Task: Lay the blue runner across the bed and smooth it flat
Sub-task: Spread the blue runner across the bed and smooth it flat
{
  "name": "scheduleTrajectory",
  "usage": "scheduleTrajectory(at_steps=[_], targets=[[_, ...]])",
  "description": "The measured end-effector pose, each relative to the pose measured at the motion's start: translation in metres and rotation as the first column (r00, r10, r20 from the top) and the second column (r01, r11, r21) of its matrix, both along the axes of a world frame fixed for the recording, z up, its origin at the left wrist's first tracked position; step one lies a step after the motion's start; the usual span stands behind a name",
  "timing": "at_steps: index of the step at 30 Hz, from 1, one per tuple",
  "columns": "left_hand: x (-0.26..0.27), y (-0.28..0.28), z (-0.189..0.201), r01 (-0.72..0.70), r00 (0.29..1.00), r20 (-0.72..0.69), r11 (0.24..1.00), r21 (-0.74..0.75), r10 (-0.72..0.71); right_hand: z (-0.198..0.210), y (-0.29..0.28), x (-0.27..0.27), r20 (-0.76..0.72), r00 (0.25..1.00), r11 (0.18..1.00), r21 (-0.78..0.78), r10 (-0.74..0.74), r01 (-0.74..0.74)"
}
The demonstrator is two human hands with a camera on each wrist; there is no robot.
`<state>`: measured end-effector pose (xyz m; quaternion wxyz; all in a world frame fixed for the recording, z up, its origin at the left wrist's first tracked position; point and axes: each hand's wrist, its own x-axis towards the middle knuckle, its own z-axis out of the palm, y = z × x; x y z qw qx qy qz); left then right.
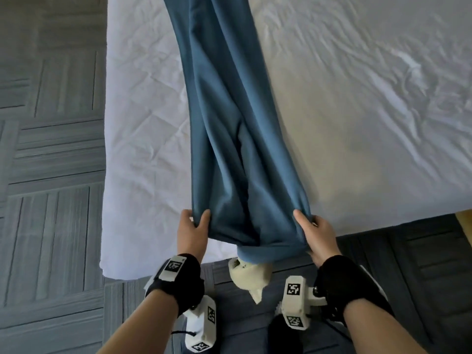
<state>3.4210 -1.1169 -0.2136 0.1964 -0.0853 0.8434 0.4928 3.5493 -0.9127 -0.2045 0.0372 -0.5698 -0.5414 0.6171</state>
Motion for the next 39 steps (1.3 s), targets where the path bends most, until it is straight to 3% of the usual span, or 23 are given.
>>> scheduleTrajectory(at_steps=[2, 4, 6, 8, 13, 17, 19, 22, 24, 26, 28, 30, 34, 36, 39], targets=[[0.017, 0.014, 0.000, -0.001, 0.985, 0.172, 0.988, 0.157, -0.026, -0.001, -0.002, 0.007, 0.001, 0.990, 0.984, -0.104, 0.144, -0.143], [0.039, 0.031, -0.007, 0.036, 0.937, 0.327, 0.967, 0.250, -0.120, -0.001, -0.009, 0.012, 0.002, 0.935, 0.917, -0.193, 0.355, -0.348], [0.055, 0.046, -0.015, 0.107, 0.914, 0.373, 0.982, 0.157, -0.159, -0.003, -0.011, 0.018, 0.004, 0.878, 0.860, -0.204, 0.479, -0.468], [0.064, 0.054, -0.021, 0.097, 0.925, 0.365, 0.994, 0.053, -0.110, -0.005, -0.005, 0.028, -0.017, 0.862, 0.846, -0.181, 0.507, -0.502], [0.073, 0.043, -0.025, -0.051, 0.941, 0.337, 0.996, 0.078, 0.022, -0.016, 0.026, 0.051, 0.054, 0.915, 0.915, -0.084, 0.401, -0.396], [0.072, 0.019, -0.026, -0.133, 0.966, 0.223, 0.991, -0.022, 0.134, -0.028, 0.063, 0.060, 0.240, 0.951, 0.958, 0.163, 0.193, -0.236], [0.069, 0.010, -0.023, -0.219, 0.964, 0.140, 0.974, -0.053, 0.224, -0.028, 0.078, 0.061, 0.245, 0.963, 0.954, 0.248, 0.109, -0.171], [0.068, 0.011, -0.013, -0.285, 0.953, 0.128, 0.957, 0.062, 0.276, -0.020, 0.086, 0.057, 0.132, 0.978, 0.979, 0.110, 0.159, -0.174], [0.072, 0.024, -0.009, -0.164, 0.966, 0.219, 0.978, 0.127, 0.133, -0.014, 0.080, 0.054, 0.067, 0.949, 0.950, -0.062, 0.309, -0.306], [0.073, 0.033, -0.010, 0.084, 0.959, 0.270, 0.996, 0.007, -0.083, -0.015, 0.074, 0.055, 0.041, 0.901, 0.897, -0.121, 0.433, -0.425], [0.063, 0.028, -0.009, 0.259, 0.938, 0.284, 0.947, -0.190, -0.200, -0.017, 0.079, 0.058, 0.123, 0.876, 0.884, -0.045, 0.466, -0.465], [0.047, 0.008, -0.008, 0.365, 0.916, 0.296, 0.869, -0.334, -0.270, -0.019, 0.096, 0.066, 0.302, 0.836, 0.856, 0.103, 0.458, -0.506], [0.024, -0.038, -0.003, 0.403, 0.914, 0.267, 0.744, -0.533, -0.305, -0.020, 0.132, 0.095, 0.593, 0.667, 0.690, 0.243, 0.450, -0.682], [0.022, -0.051, -0.005, 0.393, 0.920, 0.257, 0.703, -0.593, -0.297, -0.023, 0.137, 0.109, 0.630, 0.640, 0.667, 0.248, 0.440, -0.703], [0.029, -0.063, -0.019, 0.437, 0.897, 0.335, 0.704, -0.559, -0.290, -0.033, 0.126, 0.115, 0.560, 0.606, 0.692, 0.079, 0.565, -0.718]])
